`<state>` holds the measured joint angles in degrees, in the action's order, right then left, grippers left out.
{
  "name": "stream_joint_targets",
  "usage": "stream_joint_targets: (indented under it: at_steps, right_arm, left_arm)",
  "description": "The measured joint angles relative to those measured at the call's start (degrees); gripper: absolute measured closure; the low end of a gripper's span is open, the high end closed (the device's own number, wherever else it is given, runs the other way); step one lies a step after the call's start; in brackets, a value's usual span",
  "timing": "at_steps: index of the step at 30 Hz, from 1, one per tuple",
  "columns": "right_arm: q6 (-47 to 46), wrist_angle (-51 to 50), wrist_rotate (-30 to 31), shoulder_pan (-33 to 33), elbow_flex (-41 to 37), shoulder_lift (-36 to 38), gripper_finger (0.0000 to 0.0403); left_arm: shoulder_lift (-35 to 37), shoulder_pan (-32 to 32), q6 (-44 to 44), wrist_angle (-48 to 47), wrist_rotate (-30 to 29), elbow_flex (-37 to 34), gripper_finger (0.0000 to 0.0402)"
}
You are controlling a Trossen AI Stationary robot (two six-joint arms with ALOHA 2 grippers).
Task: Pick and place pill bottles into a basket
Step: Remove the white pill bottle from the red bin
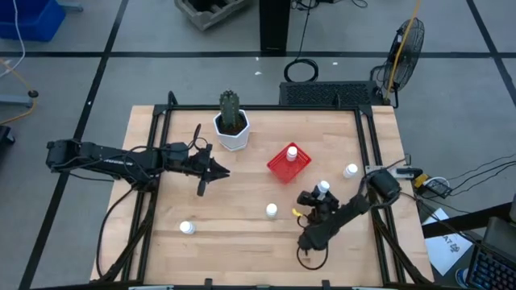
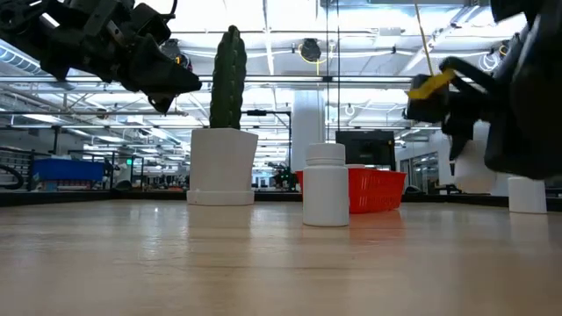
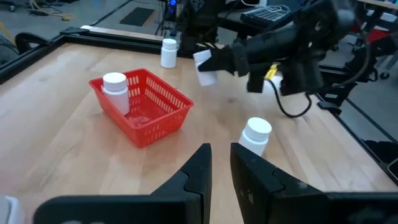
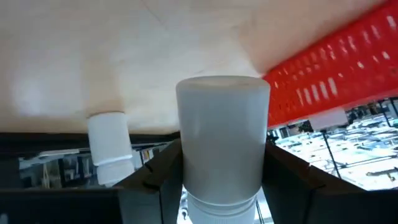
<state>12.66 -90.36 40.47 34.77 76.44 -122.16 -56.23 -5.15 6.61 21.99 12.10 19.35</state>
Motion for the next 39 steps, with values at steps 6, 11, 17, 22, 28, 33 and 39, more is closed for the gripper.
stream_joint_targets:
  at_steps: [6, 11, 17, 22, 28, 33, 39]
  right_arm:
    - [0.0, 0.2, -7.5, 0.2, 0.0, -3.1, 0.0237]
    - [2.9, -0.1, -13.9, 0.1, 0.0, -4.2, 0.0234]
    - [7.6, 2.1, -18.8, 0.0, 0.0, -4.2, 0.0234]
    - [8.8, 3.0, -19.5, -0.3, -0.1, -4.1, 0.023]
    - [0.9, 6.3, -22.6, -1.1, -0.2, -4.2, 0.0202]
    - [-0.5, 9.1, -25.2, -1.3, -0.1, -4.3, 0.0186]
    - [-5.0, 6.1, -22.4, -1.2, -0.1, -4.2, 0.0182]
  left_arm:
    - [0.0, 1.1, -0.7, 0.1, -0.1, 0.0, 0.0339]
    - [0.0, 1.2, -1.0, 0.3, -0.1, 0.0, 0.0339]
    - [0.0, 1.2, -1.5, 0.1, -0.1, 0.0, 0.0339]
    - [0.0, 1.2, -1.5, 0.1, -0.1, 0.0, 0.0339]
    - [0.0, 1.6, -1.5, 0.1, -0.1, 0.0, 0.0339]
    - [0.0, 1.6, -1.4, 0.4, 0.0, 0.0, 0.0339]
    - [0.0, 1.6, -1.3, 0.6, 0.0, 0.0, 0.0339]
